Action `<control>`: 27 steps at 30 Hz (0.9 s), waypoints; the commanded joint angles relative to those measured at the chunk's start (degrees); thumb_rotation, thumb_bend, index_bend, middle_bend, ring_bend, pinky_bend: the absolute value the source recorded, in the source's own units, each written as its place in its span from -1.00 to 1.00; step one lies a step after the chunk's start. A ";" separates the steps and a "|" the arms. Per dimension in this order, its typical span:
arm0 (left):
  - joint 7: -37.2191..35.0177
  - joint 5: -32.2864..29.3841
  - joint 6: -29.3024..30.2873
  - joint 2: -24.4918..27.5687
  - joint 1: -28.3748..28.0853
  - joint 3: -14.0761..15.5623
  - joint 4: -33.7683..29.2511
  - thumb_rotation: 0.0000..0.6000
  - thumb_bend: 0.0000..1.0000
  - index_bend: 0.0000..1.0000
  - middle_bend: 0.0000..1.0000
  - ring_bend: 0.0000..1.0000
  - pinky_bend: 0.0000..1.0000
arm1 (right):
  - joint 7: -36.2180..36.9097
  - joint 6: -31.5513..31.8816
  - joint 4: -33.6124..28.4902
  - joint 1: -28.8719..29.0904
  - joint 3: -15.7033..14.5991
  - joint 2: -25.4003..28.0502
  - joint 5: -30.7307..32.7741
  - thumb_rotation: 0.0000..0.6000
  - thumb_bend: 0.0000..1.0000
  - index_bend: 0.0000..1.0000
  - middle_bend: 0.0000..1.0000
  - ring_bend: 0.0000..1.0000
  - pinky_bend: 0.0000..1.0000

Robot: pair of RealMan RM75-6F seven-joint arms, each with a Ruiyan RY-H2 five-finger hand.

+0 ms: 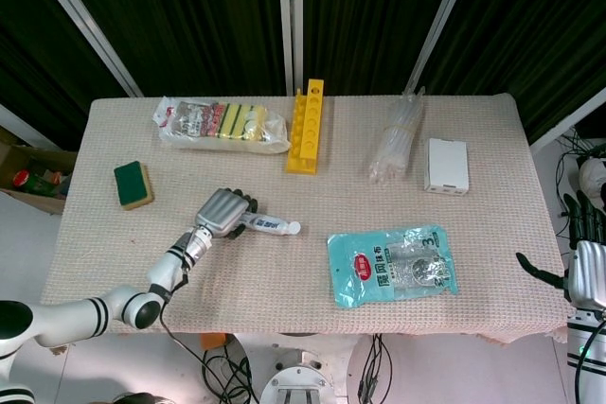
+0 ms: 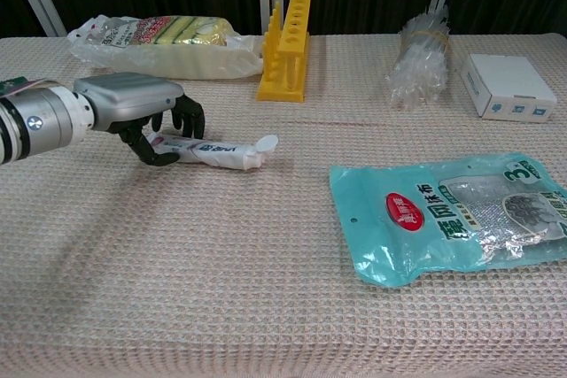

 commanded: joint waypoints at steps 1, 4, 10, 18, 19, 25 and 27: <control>-0.66 0.67 0.74 -0.46 0.15 0.01 0.56 1.00 -0.24 0.00 -0.01 -0.26 -0.07 | -0.02 -0.06 -0.01 0.02 0.02 0.02 0.06 0.82 -0.90 -1.00 -1.00 -1.00 -1.00; -1.46 2.16 2.08 -1.34 0.40 0.18 2.09 1.00 -0.24 0.17 0.16 -0.10 0.09 | -0.12 -0.11 -0.05 0.07 0.03 0.02 0.04 0.82 -0.90 -1.00 -1.00 -1.00 -1.00; -4.57 5.28 4.40 -3.60 0.97 0.43 5.63 1.00 -0.24 0.48 0.48 0.20 0.36 | -0.27 -0.18 -0.07 0.14 0.09 -0.09 0.15 0.85 -0.90 -1.00 -1.00 -1.00 -1.00; -10.12 7.95 6.13 -5.13 1.90 0.43 8.67 1.00 -0.20 0.65 0.70 0.39 0.53 | -0.45 -0.26 -0.04 0.16 0.00 -0.15 0.13 0.85 -0.90 -1.00 -1.00 -1.00 -1.00; -11.20 8.32 6.43 -5.31 2.07 0.39 8.86 1.00 -0.20 0.65 0.72 0.40 0.54 | -0.44 -0.26 -0.02 0.16 0.00 -0.17 0.14 0.86 -0.90 -1.00 -1.00 -1.00 -1.00; -22.86 10.08 8.87 -6.30 3.58 -1.12 9.24 1.00 -0.18 0.69 0.80 0.46 0.60 | -0.37 -0.13 0.05 0.10 -0.02 -0.19 0.05 0.85 -0.90 -1.00 -1.00 -1.00 -1.00; -27.19 10.76 10.20 -6.63 4.12 -1.84 9.44 1.00 -0.18 0.69 0.81 0.47 0.60 | -0.37 -0.08 0.04 0.08 -0.02 -0.15 -0.01 0.86 -0.90 -1.00 -1.00 -1.00 -1.00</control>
